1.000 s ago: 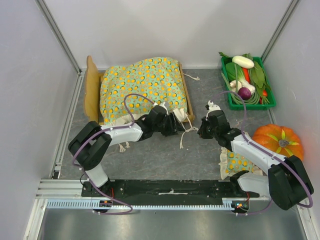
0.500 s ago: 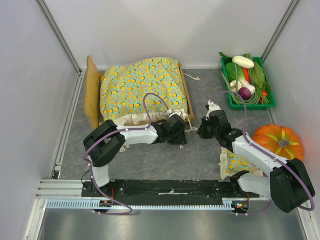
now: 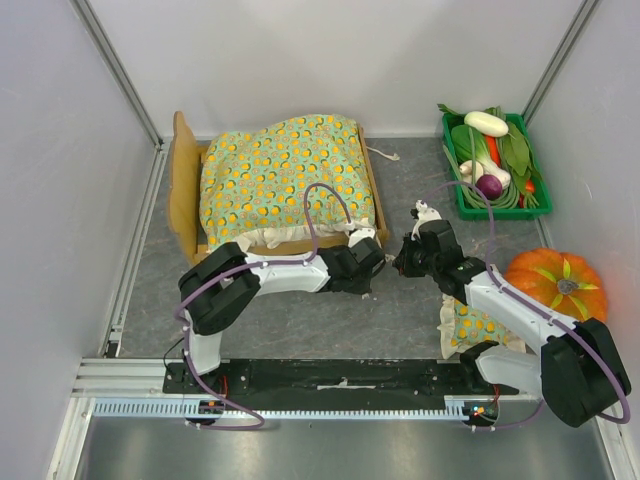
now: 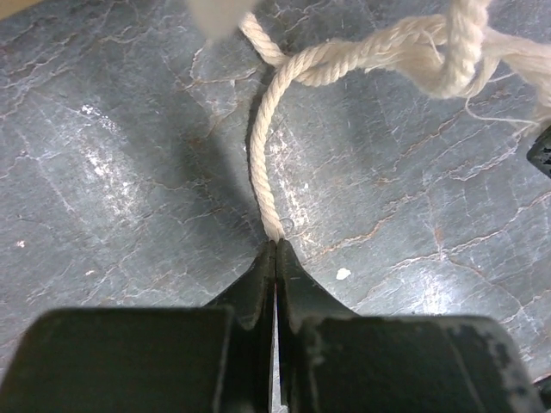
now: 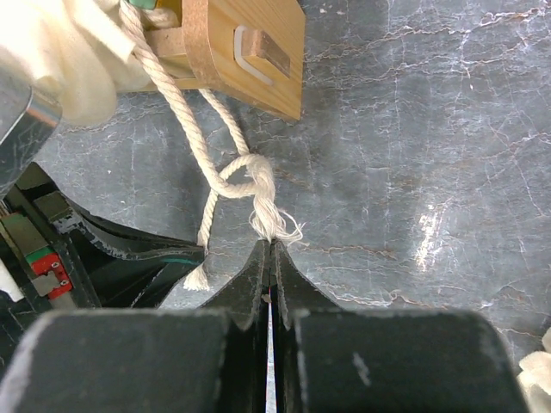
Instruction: Set up the pet bed
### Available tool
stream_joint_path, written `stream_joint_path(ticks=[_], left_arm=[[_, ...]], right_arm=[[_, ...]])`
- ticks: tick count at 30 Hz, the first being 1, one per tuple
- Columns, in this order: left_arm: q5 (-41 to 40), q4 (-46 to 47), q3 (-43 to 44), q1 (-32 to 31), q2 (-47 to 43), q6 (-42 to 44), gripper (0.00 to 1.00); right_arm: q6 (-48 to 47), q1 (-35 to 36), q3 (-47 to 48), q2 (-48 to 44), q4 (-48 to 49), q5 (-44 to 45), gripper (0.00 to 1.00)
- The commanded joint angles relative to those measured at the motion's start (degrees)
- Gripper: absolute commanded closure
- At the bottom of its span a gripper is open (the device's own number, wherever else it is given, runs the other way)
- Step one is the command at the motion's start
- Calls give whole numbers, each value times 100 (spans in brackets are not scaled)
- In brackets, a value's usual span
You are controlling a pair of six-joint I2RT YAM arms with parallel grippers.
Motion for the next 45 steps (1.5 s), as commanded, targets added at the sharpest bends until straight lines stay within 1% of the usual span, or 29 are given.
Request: stream_joint_path(ticks=[1, 4, 5, 11, 16, 21, 25, 29, 33, 36, 37, 38, 39, 40, 41, 43, 44, 45], left_arm=[[-538, -872, 47, -64, 146, 174, 98], [-1074, -1153, 48, -37, -144, 209, 98], [-1310, -1232, 22, -20, -398, 252, 98], [-1742, -1417, -417, 94, -1260, 437, 98], [-1945, -1567, -901, 296, -1902, 499, 98], [-1972, -1611, -1375, 709, -2552, 622, 98], [-1937, -1620, -1762, 1104, -2808, 666, 98], [-1708, -1444, -2000, 1220, -2905, 780, 98], [-1550, -1391, -1974, 1228, -2669, 789, 98], [-1243, -1260, -1868, 1211, -2554, 824, 98], [-1103, -1181, -1833, 1211, -2528, 833, 98], [-1041, -1137, -1781, 1193, -2519, 842, 98], [-996, -1093, -1754, 1202, -2492, 833, 98], [-944, -1049, -1728, 1193, -2475, 850, 98], [-935, -1040, -1658, 1193, -2457, 859, 98], [-952, -1075, -1552, 1193, -2396, 868, 98], [-952, -1118, -1465, 1193, -2387, 877, 98], [-935, -1127, -1429, 1202, -2369, 877, 98]], right_arm=[[-125, -18, 111, -124, 91, 100, 100], [-186, -97, 391, -124, 30, 224, 100], [-204, -115, 471, -116, 12, 241, 100], [-327, -299, 954, 69, 21, 417, 100], [-433, -694, 1104, 200, 29, 505, 100], [-529, -958, 1306, 403, 56, 391, 100], [-512, -1029, 1403, 447, 108, 329, 100], [-442, -1134, 1526, 429, 135, 443, 100], [-398, -1275, 1701, 184, 302, 593, 100], [-433, -1292, 1807, 174, 381, 295, 100], [-424, -1292, 1790, 192, 381, -167, 100], [-398, -1292, 1755, 218, 390, -389, 100], [-363, -1284, 1554, 227, 425, -661, 91], [-328, -1284, 1396, 192, 468, -960, 86], [-179, -1232, 950, 114, 582, -1215, 77], [-125, -1161, 465, -290, 776, -1541, 68], [-151, -1021, 141, -483, 785, -1795, 59], [-186, -916, 42, -520, 733, -1885, 56]])
